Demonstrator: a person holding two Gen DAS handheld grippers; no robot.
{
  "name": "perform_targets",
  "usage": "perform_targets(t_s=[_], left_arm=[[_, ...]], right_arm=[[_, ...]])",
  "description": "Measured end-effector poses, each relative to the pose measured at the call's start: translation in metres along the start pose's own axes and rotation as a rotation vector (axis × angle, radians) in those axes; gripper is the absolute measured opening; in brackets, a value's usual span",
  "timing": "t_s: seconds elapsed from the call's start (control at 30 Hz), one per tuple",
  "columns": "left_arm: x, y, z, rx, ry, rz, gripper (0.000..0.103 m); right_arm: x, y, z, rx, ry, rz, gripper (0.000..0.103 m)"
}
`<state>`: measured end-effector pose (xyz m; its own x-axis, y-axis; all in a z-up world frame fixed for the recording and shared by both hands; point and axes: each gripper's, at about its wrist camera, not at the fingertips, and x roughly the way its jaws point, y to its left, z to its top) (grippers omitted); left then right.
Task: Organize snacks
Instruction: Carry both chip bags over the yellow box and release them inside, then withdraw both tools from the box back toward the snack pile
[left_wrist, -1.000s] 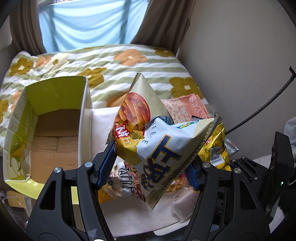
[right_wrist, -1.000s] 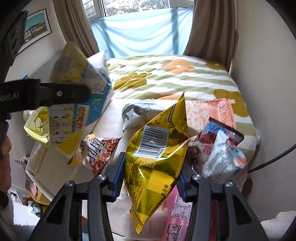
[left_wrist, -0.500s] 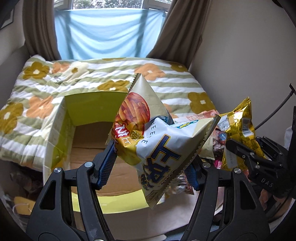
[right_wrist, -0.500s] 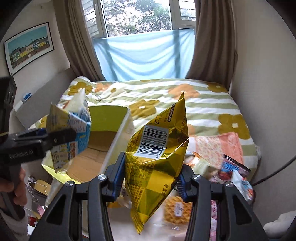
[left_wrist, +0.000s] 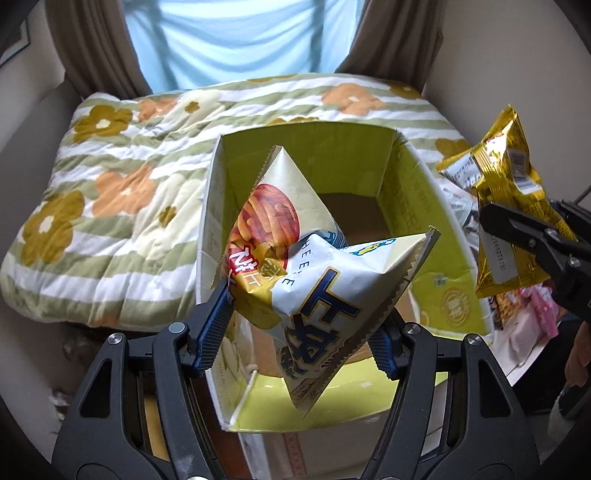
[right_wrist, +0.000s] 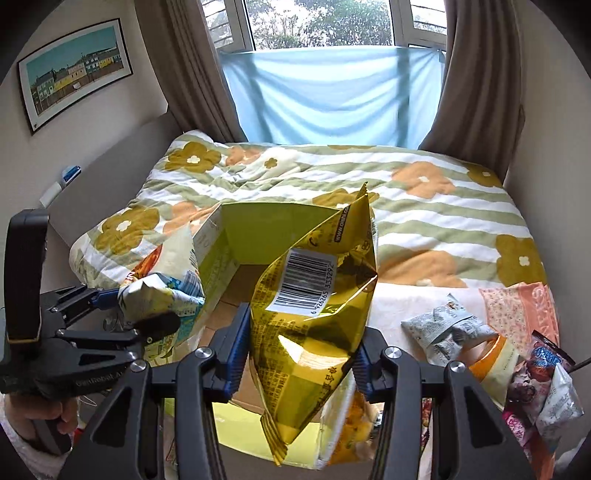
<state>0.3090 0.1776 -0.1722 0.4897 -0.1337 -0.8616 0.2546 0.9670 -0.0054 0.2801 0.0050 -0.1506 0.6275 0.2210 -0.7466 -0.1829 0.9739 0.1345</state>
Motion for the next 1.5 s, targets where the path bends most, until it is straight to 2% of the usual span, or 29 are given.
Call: perform_targets(t_s=[0.2, 0.3, 0.37, 0.4, 0.5, 0.87, 0.9, 0.97, 1.0, 1.07, 1.13, 1.27, 1.4, 1.5], left_arm=[[0.019, -0.011, -0.01, 0.112, 0.028, 0.002, 0.063], [0.018, -0.019, -0.01, 0.154, 0.0, 0.006, 0.07], [0.017, -0.021, -0.01, 0.174, -0.011, 0.034, 0.103], [0.014, -0.02, -0.011, 0.172, -0.023, 0.04, 0.103], [0.008, -0.006, -0.014, 0.126, -0.015, 0.0, 0.103], [-0.007, 0.024, -0.031, -0.045, -0.019, -0.005, 0.103], [-0.008, 0.025, -0.032, -0.052, -0.021, -0.003, 0.103], [-0.01, 0.025, -0.033, -0.06, -0.026, 0.002, 0.103], [-0.012, 0.024, -0.034, -0.064, -0.031, 0.003, 0.103], [-0.015, 0.023, -0.037, -0.079, -0.04, -0.021, 0.103], [-0.016, 0.025, -0.041, -0.1, -0.045, -0.045, 0.103], [-0.017, 0.024, -0.047, -0.115, -0.033, -0.046, 0.103], [-0.023, 0.022, -0.05, -0.111, -0.05, -0.051, 0.103], [-0.026, 0.02, -0.051, -0.11, -0.06, -0.071, 0.103]], right_arm=[[0.018, 0.016, -0.005, 0.017, 0.057, -0.034, 0.044], [0.02, 0.016, -0.005, 0.03, 0.073, -0.048, 0.044], [0.021, 0.014, -0.004, 0.036, 0.08, -0.058, 0.044], [0.024, 0.018, -0.003, 0.036, 0.082, -0.062, 0.044], [0.024, 0.018, -0.003, 0.028, 0.087, -0.071, 0.044], [0.052, 0.026, -0.022, -0.057, 0.167, -0.08, 0.046], [0.054, 0.026, -0.023, -0.059, 0.173, -0.08, 0.051], [0.057, 0.024, -0.024, -0.048, 0.176, -0.073, 0.081], [0.057, 0.023, -0.023, -0.037, 0.166, -0.061, 0.103], [0.051, 0.022, -0.024, -0.028, 0.125, -0.02, 0.103], [0.043, 0.024, -0.027, -0.032, 0.087, -0.024, 0.103], [0.037, 0.032, -0.036, -0.072, 0.09, -0.059, 0.103], [0.024, 0.034, -0.04, -0.055, 0.073, -0.023, 0.103], [0.014, 0.038, -0.045, -0.068, 0.052, -0.056, 0.103]])
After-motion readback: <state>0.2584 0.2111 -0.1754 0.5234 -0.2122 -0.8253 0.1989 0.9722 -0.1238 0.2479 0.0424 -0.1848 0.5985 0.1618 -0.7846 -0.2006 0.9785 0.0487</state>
